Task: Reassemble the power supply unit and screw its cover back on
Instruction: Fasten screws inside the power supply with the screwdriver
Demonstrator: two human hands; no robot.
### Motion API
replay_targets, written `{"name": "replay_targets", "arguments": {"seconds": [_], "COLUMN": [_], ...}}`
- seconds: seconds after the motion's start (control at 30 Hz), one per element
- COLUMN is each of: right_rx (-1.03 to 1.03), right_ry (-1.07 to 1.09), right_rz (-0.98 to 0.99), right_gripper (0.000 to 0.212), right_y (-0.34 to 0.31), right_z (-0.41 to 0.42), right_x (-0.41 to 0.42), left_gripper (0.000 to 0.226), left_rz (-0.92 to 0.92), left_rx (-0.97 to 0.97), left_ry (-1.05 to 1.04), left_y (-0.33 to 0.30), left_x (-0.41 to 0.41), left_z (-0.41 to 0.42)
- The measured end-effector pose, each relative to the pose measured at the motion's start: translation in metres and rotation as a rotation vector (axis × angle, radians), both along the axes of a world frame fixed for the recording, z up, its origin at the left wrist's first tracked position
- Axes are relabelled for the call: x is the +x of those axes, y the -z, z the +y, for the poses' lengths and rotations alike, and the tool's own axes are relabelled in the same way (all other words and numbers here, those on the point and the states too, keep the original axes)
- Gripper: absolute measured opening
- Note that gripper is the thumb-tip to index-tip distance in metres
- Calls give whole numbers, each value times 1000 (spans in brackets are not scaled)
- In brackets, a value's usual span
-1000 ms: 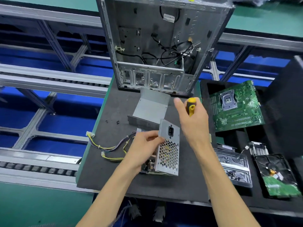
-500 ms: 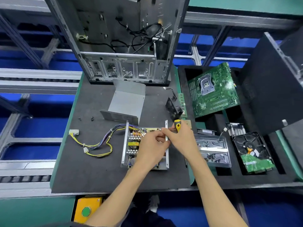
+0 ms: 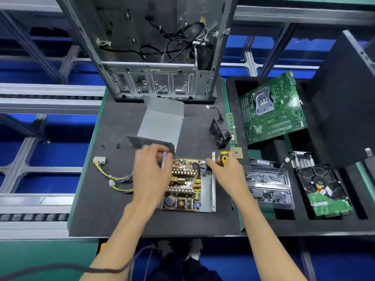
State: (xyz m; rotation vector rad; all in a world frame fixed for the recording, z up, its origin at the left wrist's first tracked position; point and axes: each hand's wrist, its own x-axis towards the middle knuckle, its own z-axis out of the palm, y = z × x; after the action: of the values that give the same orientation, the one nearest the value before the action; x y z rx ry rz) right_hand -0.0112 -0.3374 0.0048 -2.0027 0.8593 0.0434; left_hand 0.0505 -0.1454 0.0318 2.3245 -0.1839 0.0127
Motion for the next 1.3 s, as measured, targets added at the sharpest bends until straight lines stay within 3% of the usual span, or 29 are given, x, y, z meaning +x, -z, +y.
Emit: {"name": "replay_targets", "arguments": {"seconds": [0.07, 0.13, 0.2, 0.27, 0.37, 0.5, 0.6, 0.77, 0.9, 1.03, 1.13, 1.2, 1.3], "right_rx": [11, 10, -7, -25, -21, -29, -30, -8, 22, -14, -37, 28, 299], "right_ry": [8, 30, 61, 96, 162, 223, 225, 198, 165, 154, 203, 223, 256], "right_rz": [-8, -42, -76, -97, -140, -183, -175, -170, -135, -153, -247, -331, -464], "right_gripper": [38, 37, 37, 38, 36, 35, 35, 33, 38, 41, 38, 34, 22], "right_y": [2, 5, 7, 10, 14, 15, 15, 14, 14, 8, -6, -21, -50], "right_z": [5, 10, 14, 18, 27, 32, 32, 31, 26, 21, 20, 20, 24], "right_x": [2, 4, 4, 3, 2, 2, 2, 4, 4, 2, 0, 3, 14], "left_gripper": [36, 59, 66, 54, 33, 20, 39, 40, 16, 50, 47, 43, 35], "left_rz": [59, 247, 424, 483, 423, 384, 353, 347, 365, 408, 475, 456, 318], "left_rx": [109, 134, 70, 51, 98, -30, -24, 23, -40, -80, -120, -119, -86], "left_ry": [-33, 1, 50, 97, 130, 95, 90, 84, 68, 129, 157, 135, 53], "left_y": [8, 15, 20, 19, 18, 20, 24, 27, 30, 37, 33, 27, 13], "left_x": [15, 25, 32, 32, 30, 21, 17, 18, 15, 12, 16, 18, 20], "left_z": [16, 27, 34, 38, 37, 29, 30, 40, 42, 46, 53, 56, 59]}}
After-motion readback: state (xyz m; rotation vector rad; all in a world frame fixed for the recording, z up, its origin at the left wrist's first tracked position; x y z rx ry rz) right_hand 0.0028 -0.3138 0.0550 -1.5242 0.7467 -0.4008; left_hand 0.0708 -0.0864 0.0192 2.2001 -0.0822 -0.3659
